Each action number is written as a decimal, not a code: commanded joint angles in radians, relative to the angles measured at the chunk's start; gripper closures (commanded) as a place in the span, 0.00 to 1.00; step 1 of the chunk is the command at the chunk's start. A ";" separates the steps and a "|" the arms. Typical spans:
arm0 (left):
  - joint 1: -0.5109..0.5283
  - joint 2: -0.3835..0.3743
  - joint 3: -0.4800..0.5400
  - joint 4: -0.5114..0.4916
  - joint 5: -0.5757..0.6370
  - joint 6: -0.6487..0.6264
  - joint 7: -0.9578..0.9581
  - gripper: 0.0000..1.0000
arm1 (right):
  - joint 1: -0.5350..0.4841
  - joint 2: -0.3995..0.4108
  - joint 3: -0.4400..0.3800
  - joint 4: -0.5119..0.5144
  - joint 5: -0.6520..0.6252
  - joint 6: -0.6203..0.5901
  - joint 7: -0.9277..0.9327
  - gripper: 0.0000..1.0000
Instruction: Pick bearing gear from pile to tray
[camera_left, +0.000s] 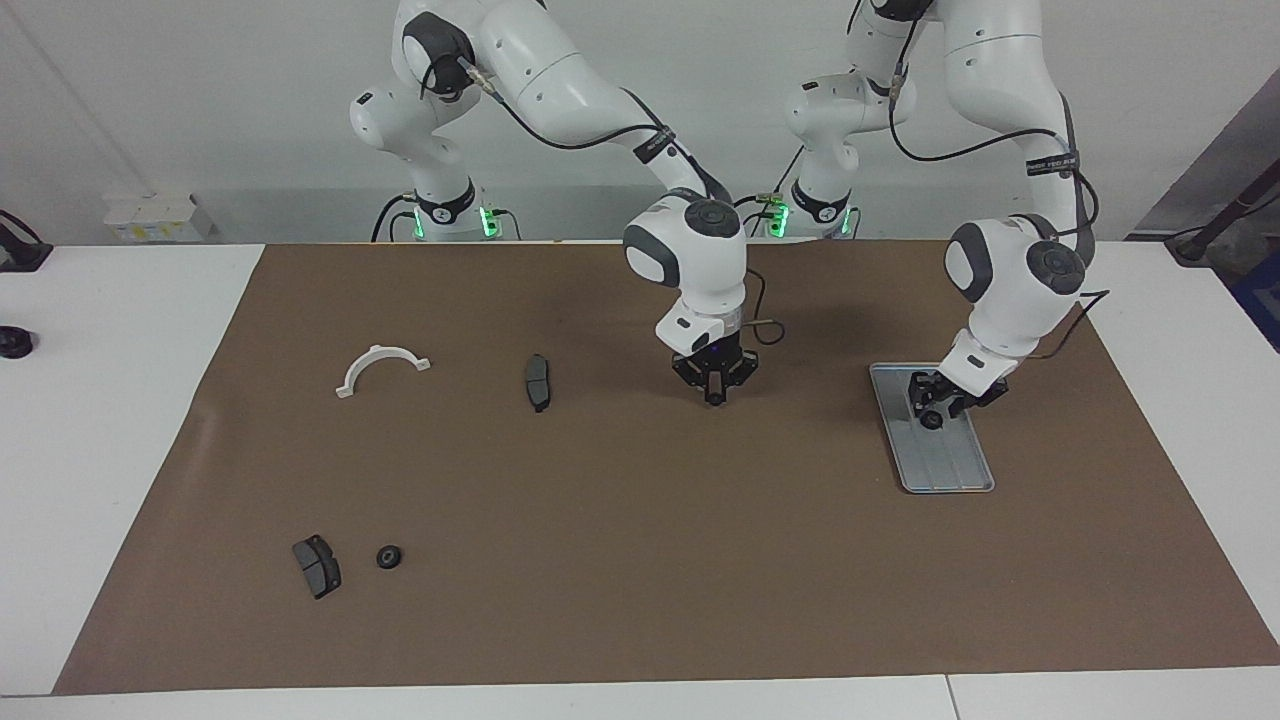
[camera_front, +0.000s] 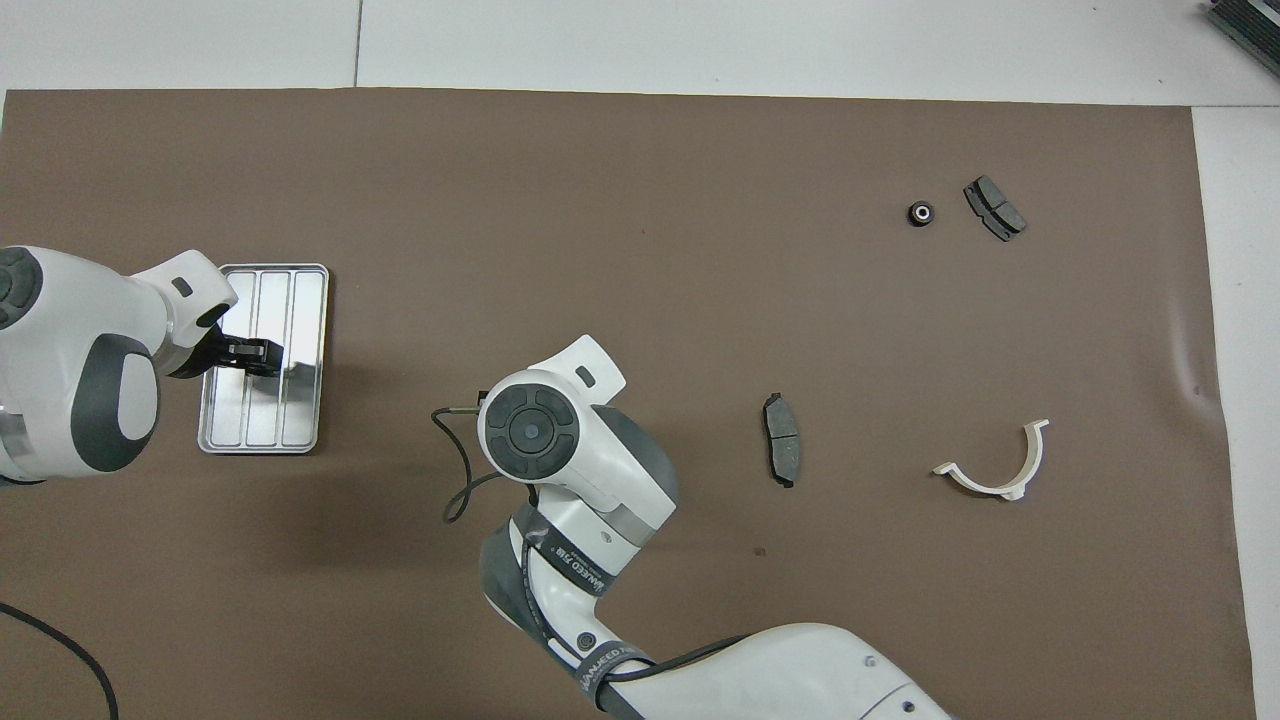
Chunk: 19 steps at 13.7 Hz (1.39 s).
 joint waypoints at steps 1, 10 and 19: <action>-0.038 -0.003 -0.005 0.045 0.002 0.006 -0.006 0.03 | 0.005 0.002 -0.005 0.001 -0.021 0.002 0.017 0.00; -0.437 0.009 -0.002 0.075 0.002 0.024 -0.492 0.09 | -0.253 -0.122 -0.015 -0.042 -0.039 0.005 -0.181 0.00; -0.609 0.057 0.000 0.005 0.006 0.110 -0.549 0.24 | -0.633 -0.109 -0.001 -0.029 0.016 0.003 -0.747 0.00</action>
